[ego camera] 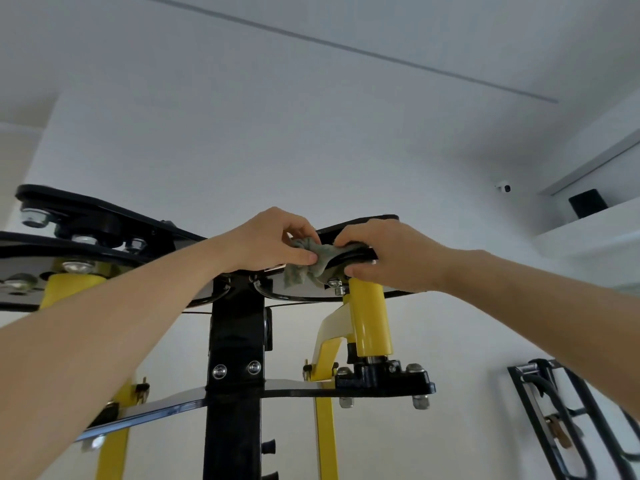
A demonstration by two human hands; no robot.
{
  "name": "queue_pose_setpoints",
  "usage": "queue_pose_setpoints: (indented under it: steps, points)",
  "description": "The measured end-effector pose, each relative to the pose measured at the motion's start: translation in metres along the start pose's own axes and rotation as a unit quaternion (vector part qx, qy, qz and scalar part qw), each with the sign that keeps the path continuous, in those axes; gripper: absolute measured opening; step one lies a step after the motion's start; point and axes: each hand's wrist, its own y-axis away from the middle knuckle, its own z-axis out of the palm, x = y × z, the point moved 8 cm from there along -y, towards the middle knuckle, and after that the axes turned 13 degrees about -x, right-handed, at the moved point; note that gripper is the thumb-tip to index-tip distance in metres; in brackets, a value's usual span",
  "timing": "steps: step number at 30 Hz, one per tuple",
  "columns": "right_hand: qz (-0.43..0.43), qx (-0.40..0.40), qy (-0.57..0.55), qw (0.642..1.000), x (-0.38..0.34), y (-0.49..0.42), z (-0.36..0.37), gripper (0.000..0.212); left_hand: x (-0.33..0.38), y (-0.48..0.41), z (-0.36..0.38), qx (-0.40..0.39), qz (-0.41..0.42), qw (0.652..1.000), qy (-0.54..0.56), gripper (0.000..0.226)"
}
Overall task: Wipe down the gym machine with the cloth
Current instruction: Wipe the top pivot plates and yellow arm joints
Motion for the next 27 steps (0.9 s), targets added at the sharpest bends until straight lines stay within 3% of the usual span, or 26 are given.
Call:
queue_pose_setpoints:
  steps: [4,7,11,15,18,20,23,25,27]
  points:
    - [-0.011,0.03,0.024,0.999,-0.009,-0.014,0.006,0.014,-0.016,0.002,-0.002,-0.044,-0.029,0.997,0.054,0.017]
    - [-0.002,0.042,-0.026,0.999,-0.001,-0.019,-0.007,0.012,-0.014,0.0,-0.002,-0.058,-0.019,0.992,0.113,0.019]
    - [0.017,0.113,-0.059,0.992,0.016,-0.015,-0.043,0.013,0.002,-0.012,-0.027,0.108,0.019,0.991,0.072,0.021]
    - [0.066,0.201,0.073,0.975,0.031,-0.018,-0.072,0.02,0.022,-0.033,-0.041,0.221,0.053,0.974,0.017,0.024]
    - [0.112,0.143,0.152,0.972,0.049,-0.028,-0.068,0.025,0.023,-0.054,-0.033,0.179,0.045,0.982,-0.027,0.026]
    - [0.146,0.09,0.076,0.982,0.064,-0.032,-0.061,0.031,0.013,-0.065,-0.019,0.111,0.017,0.993,-0.024,0.022]
    - [0.164,0.056,-0.102,0.98,0.076,-0.032,-0.059,0.033,-0.003,-0.069,-0.007,0.048,-0.001,0.996,0.078,0.018]
    - [0.157,0.038,-0.152,0.975,0.077,-0.033,-0.063,0.03,-0.008,-0.068,-0.007,0.034,0.006,0.991,0.127,0.029]
    - [0.146,0.02,-0.169,0.975,0.077,-0.038,-0.064,0.029,-0.012,-0.066,-0.011,0.038,0.013,0.994,0.105,0.023]
